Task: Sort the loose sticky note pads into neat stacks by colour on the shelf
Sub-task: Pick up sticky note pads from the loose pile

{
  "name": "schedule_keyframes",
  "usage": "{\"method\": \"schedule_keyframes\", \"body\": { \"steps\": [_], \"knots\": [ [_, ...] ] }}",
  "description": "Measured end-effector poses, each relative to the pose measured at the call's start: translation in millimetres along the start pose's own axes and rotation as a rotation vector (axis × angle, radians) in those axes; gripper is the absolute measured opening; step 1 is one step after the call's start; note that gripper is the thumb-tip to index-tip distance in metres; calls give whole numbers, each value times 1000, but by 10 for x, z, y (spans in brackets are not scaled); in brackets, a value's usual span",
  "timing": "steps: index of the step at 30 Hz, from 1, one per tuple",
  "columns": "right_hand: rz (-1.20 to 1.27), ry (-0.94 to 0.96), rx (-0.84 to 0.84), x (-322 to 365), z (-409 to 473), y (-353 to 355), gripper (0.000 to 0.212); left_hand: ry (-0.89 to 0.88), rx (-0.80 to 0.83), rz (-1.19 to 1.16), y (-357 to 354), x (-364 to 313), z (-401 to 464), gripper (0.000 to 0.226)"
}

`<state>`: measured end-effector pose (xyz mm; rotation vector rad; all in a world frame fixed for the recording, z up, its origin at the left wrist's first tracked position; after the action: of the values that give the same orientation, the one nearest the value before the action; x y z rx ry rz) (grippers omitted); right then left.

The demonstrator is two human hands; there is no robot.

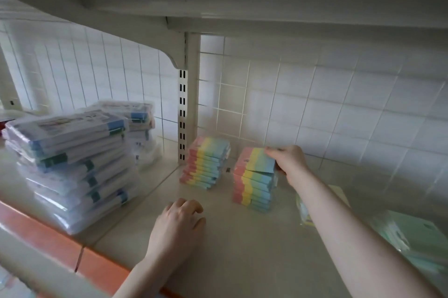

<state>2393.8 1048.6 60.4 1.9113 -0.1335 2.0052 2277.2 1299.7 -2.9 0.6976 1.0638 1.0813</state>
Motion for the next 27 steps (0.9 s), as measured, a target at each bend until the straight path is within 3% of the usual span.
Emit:
{"method": "schedule_keyframes", "body": {
  "steps": [7,15,20,27],
  "knots": [
    [-415,101,-85,30,-34,-14,40,-1,24,-18,-38,33,18,21],
    [-589,169,-149,18,-17,-44,42,-2,35,-11,-45,28,32,22],
    [-615,359,-231,291,-308,146,34,-13,49,2,-41,20,25,22],
    [-839,630,-365,397,-874,764,21,-22,9,20,23,-51,-34,27]
  ]
}}
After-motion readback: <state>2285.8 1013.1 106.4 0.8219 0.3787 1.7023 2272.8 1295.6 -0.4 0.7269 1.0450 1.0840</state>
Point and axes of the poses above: each hand's wrist, its own z-axis towards the middle knuckle, its own y-axis out of the back of the hand, x = y × z, the point moved 8 cm from there along z, towards the middle knuckle, and after that the axes turned 11 degrees about z, right-handed, at the moved point
